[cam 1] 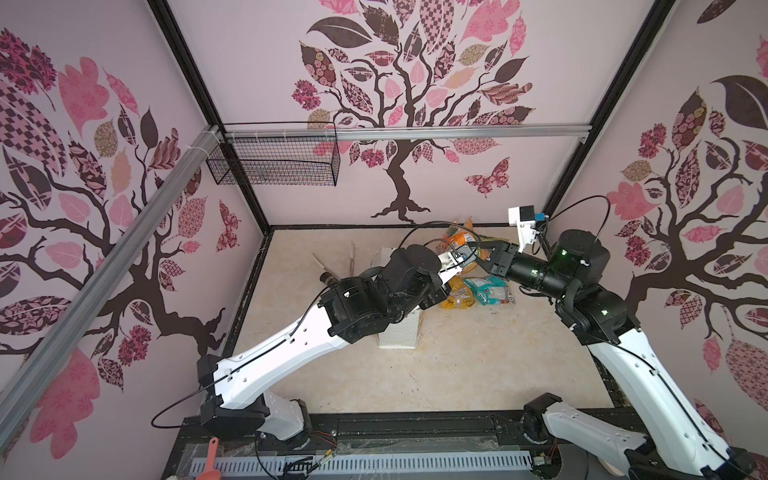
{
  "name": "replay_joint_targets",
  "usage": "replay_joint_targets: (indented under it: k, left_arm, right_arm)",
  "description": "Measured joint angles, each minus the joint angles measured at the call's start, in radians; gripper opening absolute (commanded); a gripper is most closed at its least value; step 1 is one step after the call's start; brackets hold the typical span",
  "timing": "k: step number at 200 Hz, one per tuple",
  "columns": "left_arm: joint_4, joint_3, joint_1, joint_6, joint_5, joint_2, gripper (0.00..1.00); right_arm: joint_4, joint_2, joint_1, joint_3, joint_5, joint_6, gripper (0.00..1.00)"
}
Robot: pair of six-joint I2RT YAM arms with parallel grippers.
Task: Take the snacks out of the paper bag
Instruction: 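Hand the orange snack bag from the left gripper to the right gripper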
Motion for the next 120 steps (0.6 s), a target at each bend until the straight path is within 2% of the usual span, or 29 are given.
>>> replay_joint_targets:
  k: [11, 26, 92, 120]
  left_arm:
    - [0.013, -0.010, -0.001, 0.002, -0.005, -0.002, 0.26]
    - [0.037, -0.032, -0.003, 0.002, -0.007, -0.010, 0.39]
    - [0.127, -0.145, -0.008, 0.008, -0.007, -0.135, 0.75]
    - [0.148, -0.187, -0.010, -0.037, 0.012, -0.211, 0.95]
  right_arm:
    - [0.000, 0.000, 0.000, 0.000, 0.001, -0.002, 0.06]
    - [-0.001, 0.003, 0.000, 0.000, 0.002, -0.005, 0.02]
    - [0.033, 0.025, 0.000, 0.013, 0.030, 0.016, 0.00]
    - [0.042, 0.029, 0.000, 0.037, 0.084, 0.001, 0.00]
